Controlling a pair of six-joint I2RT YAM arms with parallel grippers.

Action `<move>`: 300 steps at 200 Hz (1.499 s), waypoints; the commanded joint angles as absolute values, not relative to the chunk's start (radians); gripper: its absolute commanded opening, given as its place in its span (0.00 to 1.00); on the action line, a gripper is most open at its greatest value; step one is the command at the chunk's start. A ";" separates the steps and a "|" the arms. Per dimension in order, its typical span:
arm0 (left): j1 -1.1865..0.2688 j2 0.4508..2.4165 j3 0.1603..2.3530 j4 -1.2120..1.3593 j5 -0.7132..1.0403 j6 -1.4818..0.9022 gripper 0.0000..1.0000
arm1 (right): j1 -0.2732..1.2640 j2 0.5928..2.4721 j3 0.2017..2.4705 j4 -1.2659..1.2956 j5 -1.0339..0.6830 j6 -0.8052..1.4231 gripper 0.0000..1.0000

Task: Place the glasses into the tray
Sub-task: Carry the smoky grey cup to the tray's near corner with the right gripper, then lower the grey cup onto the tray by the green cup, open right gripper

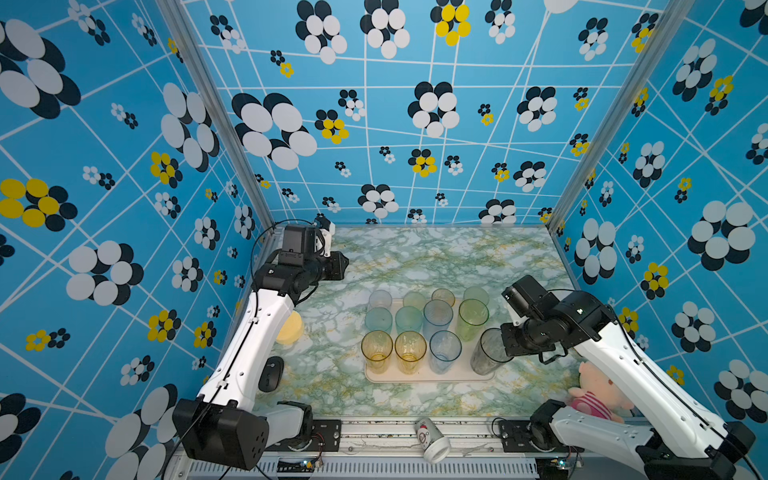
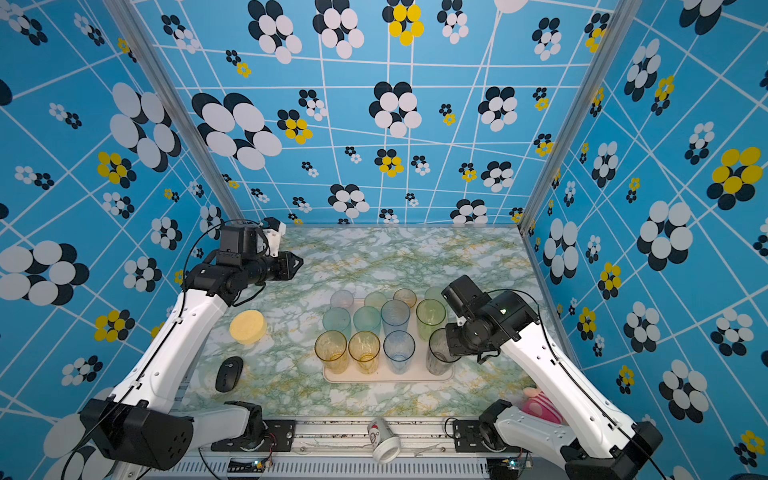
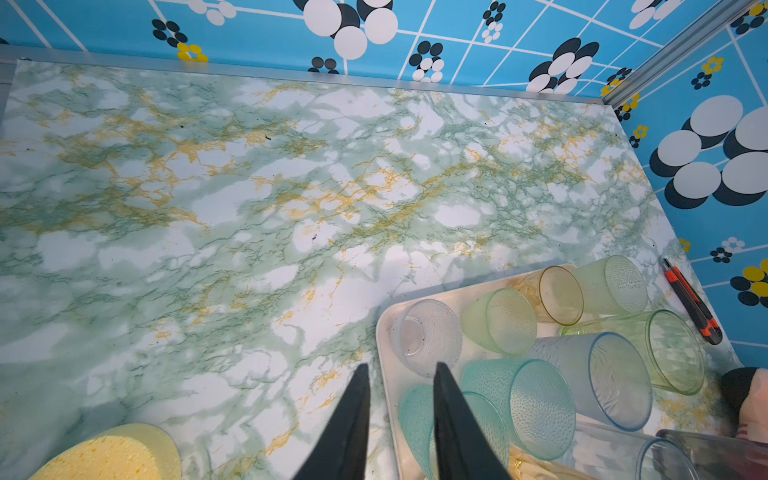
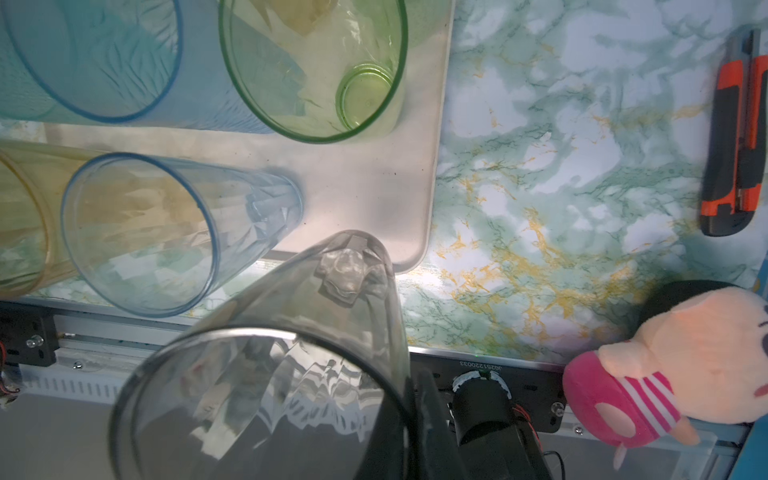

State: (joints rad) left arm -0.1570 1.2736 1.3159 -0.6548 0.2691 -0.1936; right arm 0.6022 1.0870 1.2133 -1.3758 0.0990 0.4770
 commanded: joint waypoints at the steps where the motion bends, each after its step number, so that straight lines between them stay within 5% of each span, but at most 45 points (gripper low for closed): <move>1: -0.146 1.267 1.310 -0.677 0.258 -0.183 0.29 | 0.614 1.088 1.187 -1.317 0.123 0.524 0.02; 300: -0.136 1.325 1.287 -0.648 0.284 -0.178 0.29 | 0.620 1.164 0.986 -1.132 0.153 0.589 0.02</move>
State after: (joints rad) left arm -0.1474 1.3125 1.2980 -0.6582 0.2703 -0.1909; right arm 0.6132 1.1606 0.9924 -1.1419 0.1482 0.5663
